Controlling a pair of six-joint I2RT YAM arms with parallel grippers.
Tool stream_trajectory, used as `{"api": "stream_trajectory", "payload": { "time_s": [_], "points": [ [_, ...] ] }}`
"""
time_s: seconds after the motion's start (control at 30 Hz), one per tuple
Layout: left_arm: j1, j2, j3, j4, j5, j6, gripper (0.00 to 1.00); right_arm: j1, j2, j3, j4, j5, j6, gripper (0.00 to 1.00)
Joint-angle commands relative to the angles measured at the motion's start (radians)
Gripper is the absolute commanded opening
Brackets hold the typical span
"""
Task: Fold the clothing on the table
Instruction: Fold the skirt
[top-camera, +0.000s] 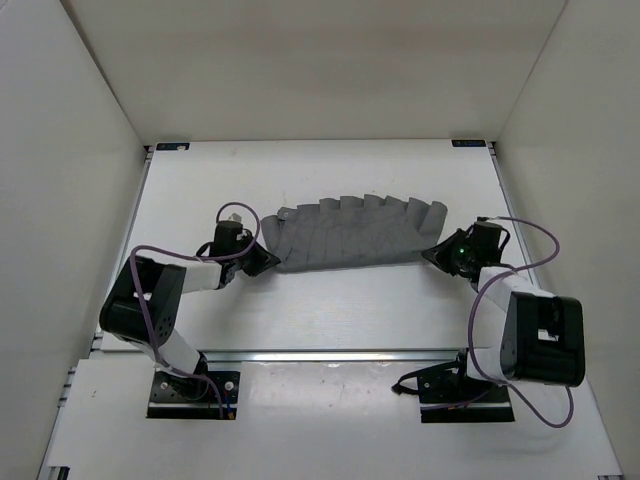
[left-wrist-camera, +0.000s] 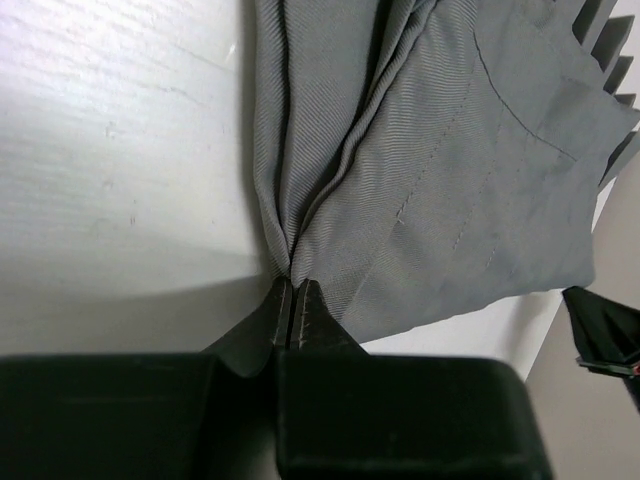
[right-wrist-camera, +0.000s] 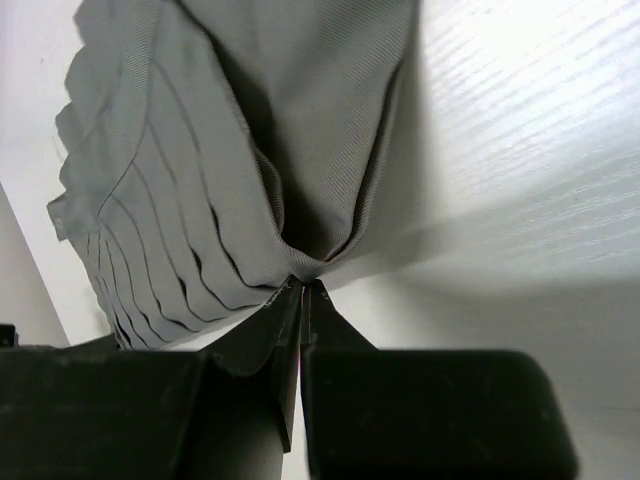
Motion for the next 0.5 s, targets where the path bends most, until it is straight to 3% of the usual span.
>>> {"api": "stream_trajectory", "payload": {
  "time_s": [0.0,0.13,0.27,0.47],
  "points": [
    [-0.013,-0.069,-0.012,-0.069,0.036,0.054,0.0,0.024,-0.088,0.039,-0.008,0.004,-0.079,0.0],
    [-0.05,-0.131,-0.064,-0.076,0.02,0.053,0.0,0.075,-0.117,0.116,0.041,-0.089,-0.212,0.0],
    [-0.041,-0.165,-0.126,-0.034,0.03,0.022,0.0,0.182,-0.001,0.288,-0.008,-0.245,-0.35,0.0],
    [-0.034,-0.22,-0.183,-0.028,0.004,0.01,0.0,0.481,0.24,0.674,-0.162,-0.395,-0.51,0.0]
  ]
}}
